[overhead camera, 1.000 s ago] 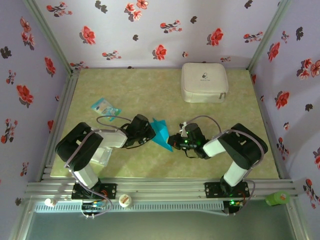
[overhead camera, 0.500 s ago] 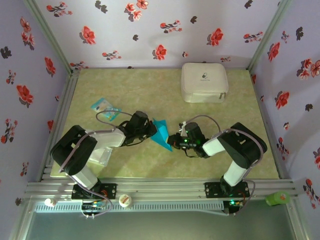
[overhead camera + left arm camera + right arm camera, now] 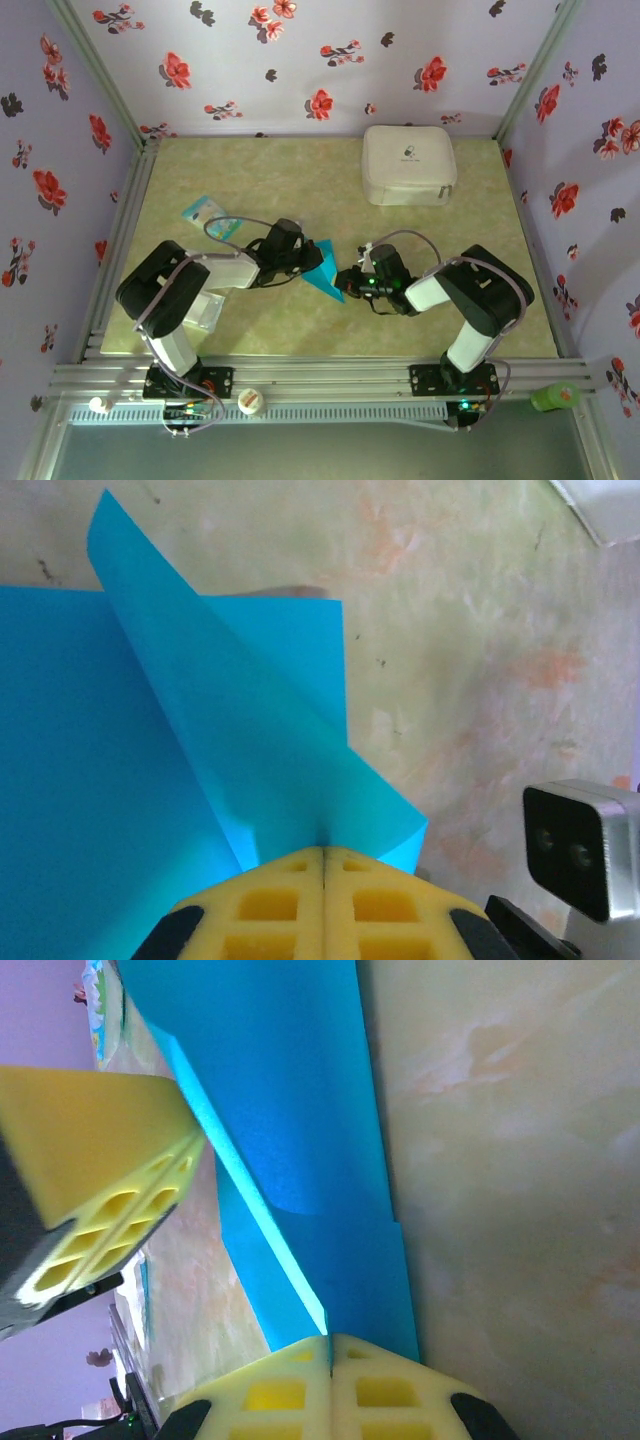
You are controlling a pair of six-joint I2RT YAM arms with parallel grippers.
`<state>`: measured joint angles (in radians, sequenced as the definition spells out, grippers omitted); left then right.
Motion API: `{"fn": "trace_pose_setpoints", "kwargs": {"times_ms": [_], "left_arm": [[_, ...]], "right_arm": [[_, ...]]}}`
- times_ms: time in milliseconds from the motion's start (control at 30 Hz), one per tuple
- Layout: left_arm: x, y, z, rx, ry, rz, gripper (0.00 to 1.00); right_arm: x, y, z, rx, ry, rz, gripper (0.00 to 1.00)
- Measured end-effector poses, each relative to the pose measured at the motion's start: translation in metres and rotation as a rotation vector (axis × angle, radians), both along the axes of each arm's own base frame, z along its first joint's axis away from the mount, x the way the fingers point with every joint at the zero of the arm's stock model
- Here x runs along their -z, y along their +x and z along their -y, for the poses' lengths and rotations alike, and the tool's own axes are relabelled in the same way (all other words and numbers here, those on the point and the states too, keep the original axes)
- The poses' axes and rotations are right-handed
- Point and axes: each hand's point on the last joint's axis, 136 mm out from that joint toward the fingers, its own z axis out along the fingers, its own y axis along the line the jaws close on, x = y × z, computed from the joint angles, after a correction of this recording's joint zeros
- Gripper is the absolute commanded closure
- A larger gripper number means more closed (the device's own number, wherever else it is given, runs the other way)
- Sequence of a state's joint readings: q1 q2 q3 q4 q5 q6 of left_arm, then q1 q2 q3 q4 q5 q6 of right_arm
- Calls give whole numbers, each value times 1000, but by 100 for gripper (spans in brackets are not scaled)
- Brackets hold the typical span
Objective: Fold a paper plane with a square sheet of paper (pick it up from the middle)
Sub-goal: Fourth fold the wing at the center of the table.
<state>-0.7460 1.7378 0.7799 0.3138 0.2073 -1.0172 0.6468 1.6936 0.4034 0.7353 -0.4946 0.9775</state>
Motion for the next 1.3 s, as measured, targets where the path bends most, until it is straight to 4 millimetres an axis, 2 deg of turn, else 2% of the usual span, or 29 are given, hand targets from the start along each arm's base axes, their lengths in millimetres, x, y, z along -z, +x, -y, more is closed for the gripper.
{"fn": "trace_pose_setpoints", "kwargs": {"times_ms": [733, 1300], "left_arm": [[11, 8, -1, -10, 5, -21, 99], [9, 11, 4, 2, -8, -24, 98]], "right_arm": [[0, 1, 1, 0, 6, -7, 100], [0, 1, 1, -4, 11, -15, 100]]}}
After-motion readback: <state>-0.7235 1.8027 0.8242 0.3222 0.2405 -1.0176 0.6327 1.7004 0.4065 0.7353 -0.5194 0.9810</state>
